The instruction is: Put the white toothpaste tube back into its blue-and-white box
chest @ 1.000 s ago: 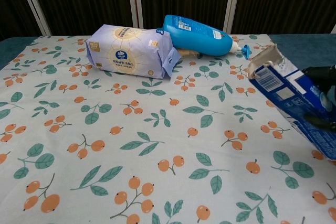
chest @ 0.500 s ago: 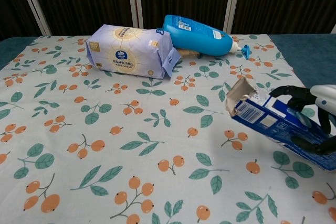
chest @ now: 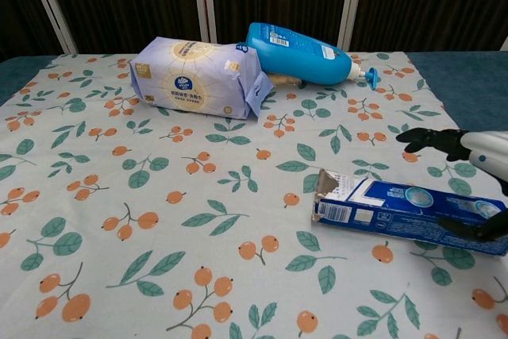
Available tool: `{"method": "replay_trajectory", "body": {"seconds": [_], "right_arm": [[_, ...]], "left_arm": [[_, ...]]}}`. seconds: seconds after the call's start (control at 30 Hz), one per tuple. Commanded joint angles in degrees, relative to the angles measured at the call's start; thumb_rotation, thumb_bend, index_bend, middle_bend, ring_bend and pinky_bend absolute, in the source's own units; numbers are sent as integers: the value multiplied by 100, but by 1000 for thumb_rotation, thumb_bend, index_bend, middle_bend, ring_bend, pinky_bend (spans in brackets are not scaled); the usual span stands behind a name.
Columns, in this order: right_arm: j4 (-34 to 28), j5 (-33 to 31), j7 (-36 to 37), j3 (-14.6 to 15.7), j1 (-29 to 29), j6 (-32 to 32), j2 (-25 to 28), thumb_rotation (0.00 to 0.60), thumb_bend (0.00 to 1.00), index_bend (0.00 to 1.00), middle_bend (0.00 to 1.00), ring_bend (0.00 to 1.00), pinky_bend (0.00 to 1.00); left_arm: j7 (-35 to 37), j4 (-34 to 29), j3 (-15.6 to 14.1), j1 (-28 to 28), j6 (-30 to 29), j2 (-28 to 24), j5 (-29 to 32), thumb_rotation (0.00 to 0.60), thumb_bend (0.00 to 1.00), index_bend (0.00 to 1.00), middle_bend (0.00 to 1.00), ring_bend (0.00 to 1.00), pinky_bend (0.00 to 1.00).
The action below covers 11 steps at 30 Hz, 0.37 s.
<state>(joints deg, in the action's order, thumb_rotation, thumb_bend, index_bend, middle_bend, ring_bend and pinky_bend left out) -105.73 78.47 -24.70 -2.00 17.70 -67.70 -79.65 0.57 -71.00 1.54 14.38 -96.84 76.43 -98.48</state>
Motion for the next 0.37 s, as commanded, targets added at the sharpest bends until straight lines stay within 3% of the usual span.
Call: {"method": "replay_trajectory", "body": {"seconds": [0.03,0.37], "right_arm": [[-156,127,231,-45,-94,-241,328,600,358,0,143,79,173],[220,861,738,266,-794,-1380,1553,600,358,0,20,0,110]], "left_arm": [[20,-124,-12,-57,27,-66,67,600,121,162,124,134,202],[-373,-944,-207,-401,258,-484,419,600,118,80,16,29,86]]}}
